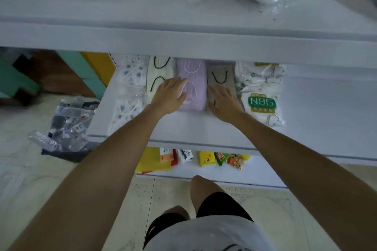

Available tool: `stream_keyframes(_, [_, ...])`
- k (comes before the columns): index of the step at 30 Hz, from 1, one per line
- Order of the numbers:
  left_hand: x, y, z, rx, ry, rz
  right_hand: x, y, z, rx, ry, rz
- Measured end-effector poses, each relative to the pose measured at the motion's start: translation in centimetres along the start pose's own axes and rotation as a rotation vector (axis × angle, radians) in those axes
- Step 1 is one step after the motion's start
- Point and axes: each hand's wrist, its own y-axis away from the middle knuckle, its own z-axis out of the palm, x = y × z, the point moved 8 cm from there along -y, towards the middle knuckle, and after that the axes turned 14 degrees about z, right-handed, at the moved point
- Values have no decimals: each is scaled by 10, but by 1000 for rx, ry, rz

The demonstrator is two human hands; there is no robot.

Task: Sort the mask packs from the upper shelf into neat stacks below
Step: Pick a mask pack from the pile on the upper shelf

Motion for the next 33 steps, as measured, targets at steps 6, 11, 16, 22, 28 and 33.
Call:
stream_keyframes(6, [45, 69, -17, -100, 130, 17, -18, 109, 7, -122, 152, -183])
stream_keyframes(11, [74, 98, -53, -24, 110, 72, -32, 155, -16, -78, 205, -336])
stream_keyframes(16, [119, 122, -113, 181, -84, 182, -54, 192, -74, 60, 132, -526])
stream_keyframes(22, [193, 143, -198, 559, -328, 333, -53, 242, -155, 325, -83, -744])
stream_keyframes(28, [208, 116, -274, 689, -405, 229, -12, 243, -240, 628, -148, -619])
stream_keyframes(33, [122, 66, -280, 341, -192, -248, 54, 198, -277, 542, -37, -178])
